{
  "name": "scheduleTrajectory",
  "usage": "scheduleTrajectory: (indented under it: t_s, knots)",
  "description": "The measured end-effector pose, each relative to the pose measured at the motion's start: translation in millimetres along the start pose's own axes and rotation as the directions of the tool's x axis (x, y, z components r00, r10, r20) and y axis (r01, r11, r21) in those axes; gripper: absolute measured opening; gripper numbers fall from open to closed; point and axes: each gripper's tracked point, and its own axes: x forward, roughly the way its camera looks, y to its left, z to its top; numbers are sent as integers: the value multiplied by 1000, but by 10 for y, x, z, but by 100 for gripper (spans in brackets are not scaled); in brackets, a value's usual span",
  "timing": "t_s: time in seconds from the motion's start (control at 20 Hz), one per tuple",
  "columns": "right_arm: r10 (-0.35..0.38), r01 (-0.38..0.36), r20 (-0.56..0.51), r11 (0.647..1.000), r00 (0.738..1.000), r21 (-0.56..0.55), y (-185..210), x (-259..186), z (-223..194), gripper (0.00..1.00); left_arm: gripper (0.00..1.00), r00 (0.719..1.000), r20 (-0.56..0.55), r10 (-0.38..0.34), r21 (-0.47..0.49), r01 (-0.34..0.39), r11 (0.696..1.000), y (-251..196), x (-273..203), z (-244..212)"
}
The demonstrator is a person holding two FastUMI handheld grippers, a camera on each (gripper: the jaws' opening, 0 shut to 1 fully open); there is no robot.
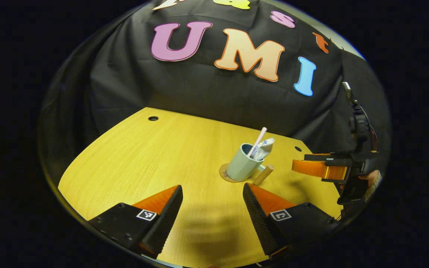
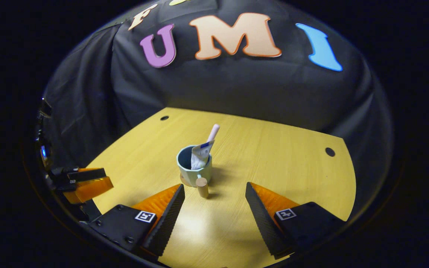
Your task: Put the toothbrush and toothpaste on the desktop into the cup, then pick up the cup and place it on the coaster on the desktop.
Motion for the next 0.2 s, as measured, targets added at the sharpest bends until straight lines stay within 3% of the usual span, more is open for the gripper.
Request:
scheduleTrajectory:
  t_s: [0.2]
  knots:
    - [-69,53,114,989,991,136,-122,-535,135,98,94,998,-5,-63,31,63,998,-235,100,47]
